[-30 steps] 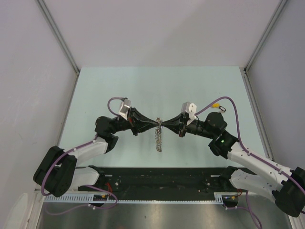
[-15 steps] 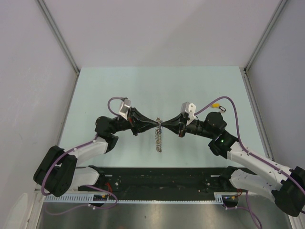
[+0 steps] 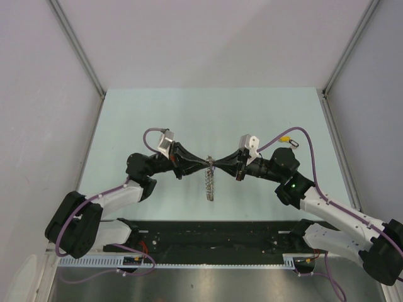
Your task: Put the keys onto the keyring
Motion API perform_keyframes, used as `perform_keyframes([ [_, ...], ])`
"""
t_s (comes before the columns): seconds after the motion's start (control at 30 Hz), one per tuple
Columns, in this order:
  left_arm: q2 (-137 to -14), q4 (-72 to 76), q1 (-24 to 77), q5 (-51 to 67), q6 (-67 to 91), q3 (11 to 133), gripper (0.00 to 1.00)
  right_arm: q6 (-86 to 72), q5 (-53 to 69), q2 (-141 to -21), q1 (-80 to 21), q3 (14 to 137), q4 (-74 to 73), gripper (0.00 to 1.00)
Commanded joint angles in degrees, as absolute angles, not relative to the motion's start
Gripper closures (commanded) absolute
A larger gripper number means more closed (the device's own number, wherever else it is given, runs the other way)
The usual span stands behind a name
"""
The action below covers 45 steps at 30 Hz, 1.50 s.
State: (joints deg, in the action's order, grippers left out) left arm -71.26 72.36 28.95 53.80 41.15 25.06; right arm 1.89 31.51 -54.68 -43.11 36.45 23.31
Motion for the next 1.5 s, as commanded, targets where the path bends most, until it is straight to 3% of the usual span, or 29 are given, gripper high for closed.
perform_keyframes([
  [0.0,-70.49,77.97,29.0,53.18,41.31,25.31,1.0,1.49,30.07,-53.27,-42.63,37.09,25.67,1.0],
  [0.2,-64.26,55.23,28.92,48.09,27.82,28.82,1.0,0.7,20.59,-49.49,-40.52,37.09,16.28,1.0],
  [0.4,-54.24,18.43,28.83,33.61,11.37,36.63,0.99,-2.81,9.59,-44.92,-39.81,37.09,-2.17,1.0],
  [0.73,-35.61,-2.36,28.92,22.16,0.27,38.67,1.0,-17.66,1.93,-43.58,-39.38,38.41,-31.9,1.0],
  [0.93,-29.1,-4.57,28.92,19.16,-1.93,34.81,1.0,-13.73,2.02,-56.4,-38.24,39.81,-26.64,1.0],
  [1.17,-28.39,-6.76,28.83,18.72,-2.98,34.72,0.99,-7.92,8.51,-80.11,-32.09,43.41,-12.31,1.0],
  [1.47,-27.68,-7.82,28.74,17.58,-3.69,34.45,0.99,-4.31,7.12,-93.42,-31.55,47.72,1.84,1.0],
])
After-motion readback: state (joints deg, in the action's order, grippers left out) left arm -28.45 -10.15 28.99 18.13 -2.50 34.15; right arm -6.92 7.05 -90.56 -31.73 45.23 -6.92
